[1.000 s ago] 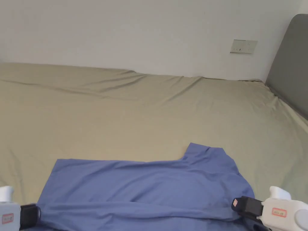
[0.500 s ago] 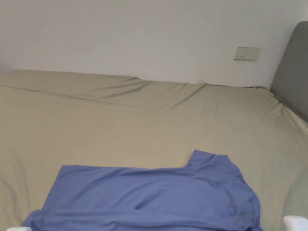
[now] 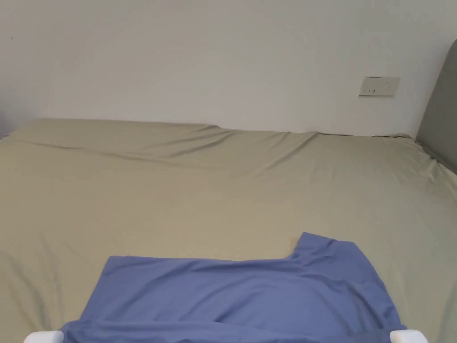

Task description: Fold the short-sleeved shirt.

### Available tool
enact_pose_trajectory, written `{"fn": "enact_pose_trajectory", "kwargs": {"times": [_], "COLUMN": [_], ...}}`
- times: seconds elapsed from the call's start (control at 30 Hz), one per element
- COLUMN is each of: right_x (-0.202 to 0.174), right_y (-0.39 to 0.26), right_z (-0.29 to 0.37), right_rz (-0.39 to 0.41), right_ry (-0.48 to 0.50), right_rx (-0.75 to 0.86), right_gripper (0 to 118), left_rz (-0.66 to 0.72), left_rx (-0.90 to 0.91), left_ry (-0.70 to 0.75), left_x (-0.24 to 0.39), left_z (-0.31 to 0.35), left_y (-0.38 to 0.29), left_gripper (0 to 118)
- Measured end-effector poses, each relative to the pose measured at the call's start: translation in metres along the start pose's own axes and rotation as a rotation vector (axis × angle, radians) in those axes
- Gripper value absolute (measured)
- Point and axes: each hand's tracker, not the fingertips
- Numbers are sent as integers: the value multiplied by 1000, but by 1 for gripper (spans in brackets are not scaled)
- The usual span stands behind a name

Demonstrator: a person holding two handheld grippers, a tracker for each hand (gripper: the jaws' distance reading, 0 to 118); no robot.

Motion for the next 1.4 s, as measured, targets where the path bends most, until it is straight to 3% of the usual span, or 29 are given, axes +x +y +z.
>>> {"fn": "enact_pose_trajectory", "kwargs": {"times": [0.07,0.17,0.2,0.33,0.43,0.5,0.6,0.67,0.73,0.8,0.87,0.9,0.93,1.0,1.03,1.13,1.2,1.3,1.4], "right_x": [10,23,23,9,4,0,-9,-7,-4,-10,-28,-34,-38,-38,-34,-16,4,27,42], "right_y": [0,-1,-4,-33,-79,-115,-164,-188,-203,-208,-209,-211,-212,-211,-207,-184,-163,-112,-69], "right_z": [20,52,62,98,111,111,113,105,93,97,100,103,109,125,137,166,172,154,118], "right_rz": [5,-137,-145,-41,-102,-128,-100,-174,-242,-217,-73,-16,7,-27,-62,-152,-197,-203,-202], "right_ry": [33,162,160,35,136,133,115,149,122,114,37,-4,-48,-49,-33,-75,-116,-135,-182], "right_rx": [20,54,75,62,7,-43,-109,-158,-169,-45,-37,-14,-1,32,92,228,330,333,293], "right_gripper": [29,29,29,29,29,29,29,29,29,29,35,42,56,65,70,93,94,94,94], "left_rz": [-70,-96,-94,-98,-123,-119,-61,-16,34,72,74,21,-6,-26,-2,76,99,48,39], "left_rx": [9,29,29,8,-20,-66,-141,-176,-209,-71,-81,-82,-70,-4,41,266,333,293,67], "left_ry": [8,-30,-33,-118,-68,-77,-95,-84,-92,-85,-53,-32,-17,10,-6,-2,34,9,119], "left_x": [-3,-6,-7,-16,-21,-28,-36,-42,-45,-47,-37,-34,-31,-30,-33,-41,-40,-25,-7], "left_z": [16,50,60,101,118,123,119,108,94,104,108,110,114,128,136,156,144,91,10], "left_y": [2,5,6,-13,-55,-88,-139,-167,-188,-196,-196,-194,-192,-182,-171,-118,-75,-13,22], "left_gripper": [8,8,8,8,8,8,8,8,8,8,8,11,30,92,118,118,118,118,115]}}
